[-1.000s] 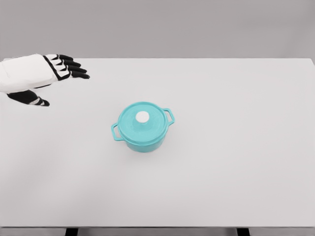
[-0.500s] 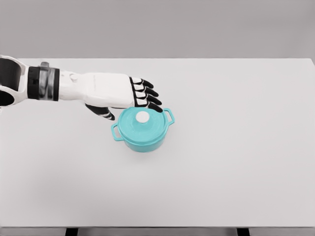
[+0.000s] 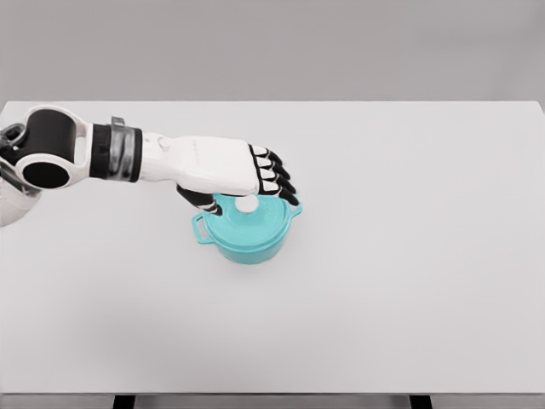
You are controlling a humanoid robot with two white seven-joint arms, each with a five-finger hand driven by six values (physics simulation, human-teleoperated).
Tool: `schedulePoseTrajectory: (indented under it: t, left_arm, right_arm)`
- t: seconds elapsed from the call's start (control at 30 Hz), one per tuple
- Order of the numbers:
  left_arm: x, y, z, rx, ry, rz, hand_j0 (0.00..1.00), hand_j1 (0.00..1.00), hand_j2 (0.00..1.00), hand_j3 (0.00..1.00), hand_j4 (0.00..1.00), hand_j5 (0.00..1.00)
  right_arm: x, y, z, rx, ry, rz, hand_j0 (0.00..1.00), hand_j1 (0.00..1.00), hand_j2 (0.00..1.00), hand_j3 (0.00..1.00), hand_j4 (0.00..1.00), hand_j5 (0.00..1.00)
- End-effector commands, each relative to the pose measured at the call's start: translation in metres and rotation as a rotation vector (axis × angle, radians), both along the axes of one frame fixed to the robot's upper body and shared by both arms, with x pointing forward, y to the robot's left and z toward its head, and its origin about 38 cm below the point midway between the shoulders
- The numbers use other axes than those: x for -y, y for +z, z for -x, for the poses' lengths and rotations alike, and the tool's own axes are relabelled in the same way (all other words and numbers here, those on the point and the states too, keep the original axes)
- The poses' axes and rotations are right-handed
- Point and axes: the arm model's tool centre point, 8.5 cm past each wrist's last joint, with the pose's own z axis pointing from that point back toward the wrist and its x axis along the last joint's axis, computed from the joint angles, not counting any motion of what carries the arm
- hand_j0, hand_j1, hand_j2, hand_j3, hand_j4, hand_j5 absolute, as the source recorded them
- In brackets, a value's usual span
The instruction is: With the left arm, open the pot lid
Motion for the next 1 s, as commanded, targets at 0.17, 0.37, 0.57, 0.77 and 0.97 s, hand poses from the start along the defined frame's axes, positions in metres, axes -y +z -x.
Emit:
schedulePoseTrajectory:
  t: [0.17,0.37,0.57,0.77,0.97]
  left_arm:
    - [0.007,-0.01,-0.001,0.01,0.019,-0.043,0.91,0.91,0.91,0.91,0.91,0.91]
    - [0.007,-0.02,-0.004,0.036,0.04,-0.093,0.9,0.9,0.9,0.9,0.9,0.9]
    - [0.008,-0.023,-0.009,0.047,0.057,-0.108,0.89,0.89,0.89,0.89,0.89,0.89]
    - [0.008,-0.034,-0.015,0.042,0.071,-0.137,0.87,0.87,0.87,0.87,0.87,0.87]
    - [0.01,-0.046,-0.026,0.042,0.096,-0.169,0.86,0.86,0.86,0.86,0.86,0.86]
  right_arm:
    - [0.0,0.0,0.0,0.001,0.0,-0.001,1.0,1.0,1.0,1.0,1.0,1.0]
    - [0.0,0.0,0.0,0.001,0.0,-0.001,1.0,1.0,1.0,1.0,1.0,1.0]
    - [0.0,0.0,0.0,0.001,0.0,-0.001,1.0,1.0,1.0,1.0,1.0,1.0]
    - [0.0,0.0,0.0,-0.001,0.0,0.0,1.0,1.0,1.0,1.0,1.0,1.0]
    - [0.0,0.0,0.0,-0.001,0.0,0.0,1.0,1.0,1.0,1.0,1.0,1.0]
